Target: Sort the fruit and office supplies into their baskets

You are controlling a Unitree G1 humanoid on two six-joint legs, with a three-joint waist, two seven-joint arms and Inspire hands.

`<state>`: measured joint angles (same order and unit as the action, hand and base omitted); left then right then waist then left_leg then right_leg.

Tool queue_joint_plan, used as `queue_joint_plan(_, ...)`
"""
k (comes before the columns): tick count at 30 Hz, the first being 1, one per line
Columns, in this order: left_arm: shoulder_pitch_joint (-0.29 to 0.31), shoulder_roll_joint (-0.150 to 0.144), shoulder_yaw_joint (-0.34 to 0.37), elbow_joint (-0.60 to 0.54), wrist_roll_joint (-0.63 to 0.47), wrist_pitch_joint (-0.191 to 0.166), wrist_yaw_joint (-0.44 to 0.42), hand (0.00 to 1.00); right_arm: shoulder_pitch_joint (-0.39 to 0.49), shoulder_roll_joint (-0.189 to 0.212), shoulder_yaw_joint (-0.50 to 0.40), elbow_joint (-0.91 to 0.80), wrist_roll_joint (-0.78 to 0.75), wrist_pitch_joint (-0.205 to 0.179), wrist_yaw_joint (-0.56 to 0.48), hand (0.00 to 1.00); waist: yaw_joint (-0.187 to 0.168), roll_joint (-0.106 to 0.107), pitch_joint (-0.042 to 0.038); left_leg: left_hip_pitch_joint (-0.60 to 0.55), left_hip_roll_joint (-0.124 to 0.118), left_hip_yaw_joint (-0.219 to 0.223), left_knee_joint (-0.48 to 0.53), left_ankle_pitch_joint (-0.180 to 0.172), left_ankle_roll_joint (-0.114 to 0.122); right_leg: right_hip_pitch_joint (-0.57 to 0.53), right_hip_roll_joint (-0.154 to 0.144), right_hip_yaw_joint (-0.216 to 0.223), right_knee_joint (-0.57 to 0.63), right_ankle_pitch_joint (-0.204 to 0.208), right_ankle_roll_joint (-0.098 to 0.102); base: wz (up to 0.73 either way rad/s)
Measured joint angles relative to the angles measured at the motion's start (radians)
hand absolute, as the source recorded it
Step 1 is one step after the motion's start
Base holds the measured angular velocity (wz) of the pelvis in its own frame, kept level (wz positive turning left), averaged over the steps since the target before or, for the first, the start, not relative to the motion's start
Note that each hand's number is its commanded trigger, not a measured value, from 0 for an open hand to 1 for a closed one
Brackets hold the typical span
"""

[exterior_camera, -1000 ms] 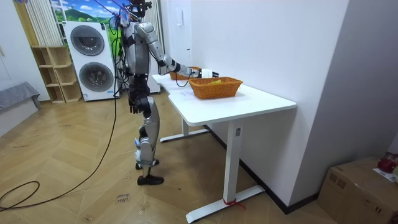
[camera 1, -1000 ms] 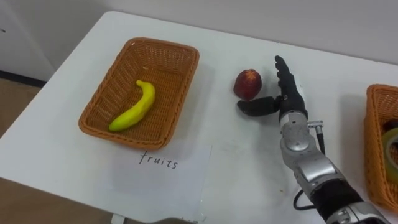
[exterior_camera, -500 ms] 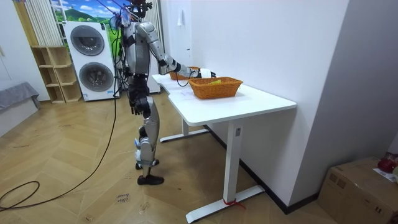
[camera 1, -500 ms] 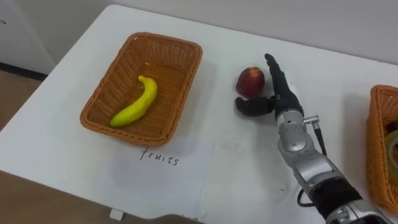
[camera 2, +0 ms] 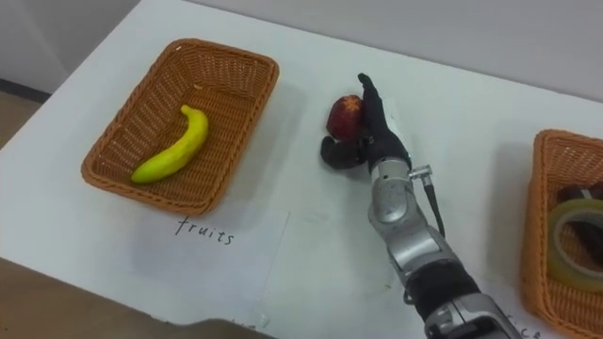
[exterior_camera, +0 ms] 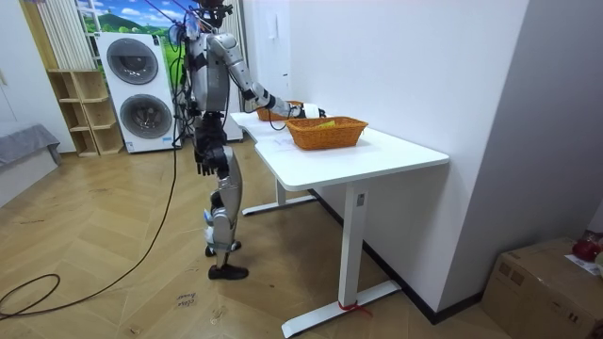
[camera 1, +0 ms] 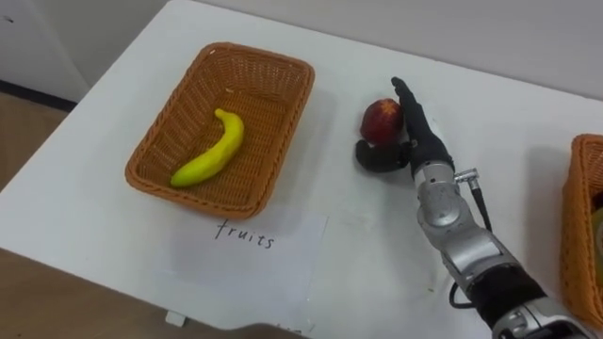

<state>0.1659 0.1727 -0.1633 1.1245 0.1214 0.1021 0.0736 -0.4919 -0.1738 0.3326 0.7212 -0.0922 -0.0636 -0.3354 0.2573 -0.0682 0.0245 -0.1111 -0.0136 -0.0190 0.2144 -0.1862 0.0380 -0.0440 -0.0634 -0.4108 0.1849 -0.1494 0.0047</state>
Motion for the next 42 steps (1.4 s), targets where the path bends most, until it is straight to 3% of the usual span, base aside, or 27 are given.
queue_joint_plan(7,-0.001,0.000,0.000,-0.001,0.000,0.001,-0.024,0.00,-0.004,-0.014,0.000,0.029,0.000,-0.011,-0.001,0.03,0.020,-0.003,0.0008,0.000,-0.001,0.000,0.008,0.000,0.000,0.001,-0.002,-0.001,0.000,0.000,0.000,0.00)
queue_joint_plan(8,-0.001,0.000,0.000,-0.001,0.000,0.001,-0.025,0.00,-0.005,-0.017,0.000,0.033,0.000,-0.011,0.000,0.71,0.022,-0.003,0.0009,0.000,-0.001,-0.001,0.008,0.000,0.000,0.001,-0.002,-0.001,0.000,0.000,0.000,0.00)
queue_joint_plan(9,-0.001,0.000,0.000,0.000,0.000,0.001,-0.027,0.00,-0.012,-0.018,0.000,0.045,0.000,-0.011,0.001,1.00,0.025,-0.003,0.0024,0.000,-0.001,-0.001,0.007,0.000,0.000,0.002,-0.002,-0.002,0.000,0.000,0.000,0.00)
queue_joint_plan(12,0.000,0.001,-0.001,0.000,-0.001,0.001,-0.037,0.00,-0.023,-0.023,0.000,0.056,-0.001,-0.011,0.005,1.00,0.025,-0.003,0.0061,-0.003,-0.001,-0.005,0.006,0.000,0.000,0.002,-0.002,-0.006,0.001,0.000,0.000,0.03)
queue_joint_plan(15,0.000,0.002,-0.007,-0.002,-0.001,0.002,-0.044,0.00,-0.039,-0.051,-0.002,0.063,-0.009,-0.011,-0.014,1.00,0.025,-0.004,0.0061,-0.009,-0.002,-0.009,0.008,0.001,0.000,0.000,-0.002,-0.006,0.001,0.000,0.000,0.05)
queue_joint_plan(24,-0.013,0.005,-0.009,-0.006,-0.002,0.002,-0.044,0.00,-0.080,-0.097,0.002,0.091,-0.025,-0.009,-0.016,1.00,0.028,-0.017,0.0004,-0.018,-0.002,-0.012,0.010,0.001,0.000,-0.012,-0.001,-0.005,-0.001,0.000,0.000,0.01)
queue_joint_plan(42,-0.018,0.016,0.008,0.014,0.000,-0.005,-0.045,0.00,-0.073,-0.105,0.033,0.057,-0.114,0.001,0.102,1.00,0.038,-0.020,-0.0003,0.006,-0.002,-0.010,0.000,0.003,-0.003,0.011,0.003,0.015,-0.013,0.002,-0.003,0.00)
